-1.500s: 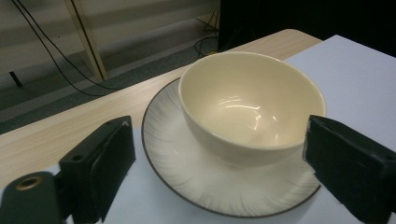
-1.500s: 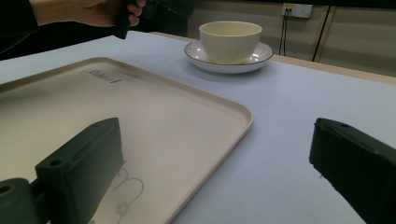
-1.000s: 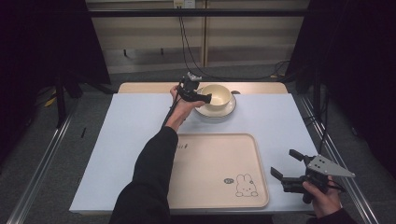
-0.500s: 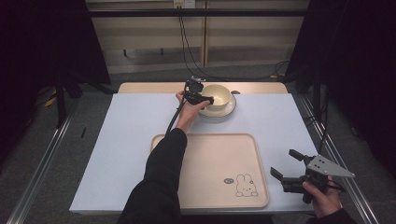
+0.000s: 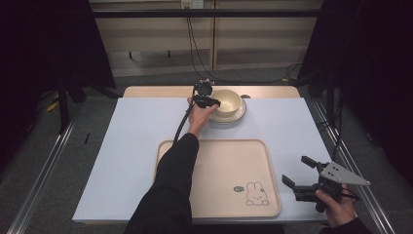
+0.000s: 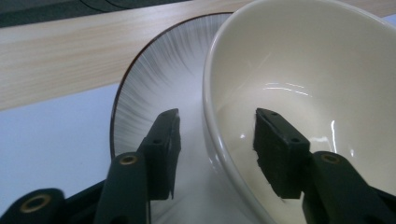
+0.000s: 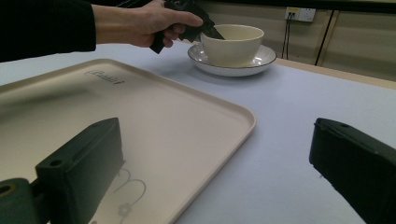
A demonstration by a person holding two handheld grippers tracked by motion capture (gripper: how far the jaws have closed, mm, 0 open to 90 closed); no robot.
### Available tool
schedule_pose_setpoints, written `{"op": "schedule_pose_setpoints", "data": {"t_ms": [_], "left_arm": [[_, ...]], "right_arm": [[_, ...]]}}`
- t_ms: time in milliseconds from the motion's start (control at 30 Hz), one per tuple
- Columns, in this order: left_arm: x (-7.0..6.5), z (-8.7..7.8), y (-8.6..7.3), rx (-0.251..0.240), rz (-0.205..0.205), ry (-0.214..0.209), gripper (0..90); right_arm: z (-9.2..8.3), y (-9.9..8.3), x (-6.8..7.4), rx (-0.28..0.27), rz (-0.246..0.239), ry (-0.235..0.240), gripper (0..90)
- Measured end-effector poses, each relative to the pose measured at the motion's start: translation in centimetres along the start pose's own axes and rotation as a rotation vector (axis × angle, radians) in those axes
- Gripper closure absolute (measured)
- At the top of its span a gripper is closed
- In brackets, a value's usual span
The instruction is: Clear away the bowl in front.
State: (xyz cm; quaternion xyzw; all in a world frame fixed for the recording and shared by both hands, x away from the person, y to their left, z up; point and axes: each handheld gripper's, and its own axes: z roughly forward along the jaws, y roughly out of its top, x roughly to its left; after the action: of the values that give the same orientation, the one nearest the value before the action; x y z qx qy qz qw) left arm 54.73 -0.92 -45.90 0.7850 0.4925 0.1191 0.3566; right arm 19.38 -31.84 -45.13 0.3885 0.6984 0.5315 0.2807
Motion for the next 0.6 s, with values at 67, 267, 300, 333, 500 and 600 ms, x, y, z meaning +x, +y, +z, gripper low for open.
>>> {"op": "schedule_pose_setpoints", "data": {"t_ms": [67, 267, 300, 333, 500, 600], "left_arm": [[0.11, 0.02, 0.02, -0.004, -0.009, -0.014, 54.6], [0.02, 0.00, 0.02, 0.005, -0.030, -0.031, 67.3], [0.02, 0.00, 0.02, 0.005, -0.030, -0.031, 67.4], [0.01, -0.01, 0.02, 0.003, -0.039, -0.034, 67.8], [0.05, -0.10, 0.09, 0.014, -0.045, -0.034, 73.5], [0.05, -0.04, 0.07, 0.006, -0.059, -0.031, 73.9]], "right_arm": [[0.00, 0.00, -0.02, 0.003, -0.001, 0.003, 2.5], [-0.02, -0.05, 0.00, 0.008, -0.009, 0.002, 2.5], [-0.02, -0.05, 0.00, 0.008, -0.009, 0.002, 2.5], [-0.01, -0.03, 0.03, 0.005, -0.002, 0.001, 2.5], [-0.03, -0.04, 0.03, 0.006, -0.005, 0.003, 2.5], [-0.01, -0.03, 0.04, 0.002, -0.002, 0.001, 2.5]]}}
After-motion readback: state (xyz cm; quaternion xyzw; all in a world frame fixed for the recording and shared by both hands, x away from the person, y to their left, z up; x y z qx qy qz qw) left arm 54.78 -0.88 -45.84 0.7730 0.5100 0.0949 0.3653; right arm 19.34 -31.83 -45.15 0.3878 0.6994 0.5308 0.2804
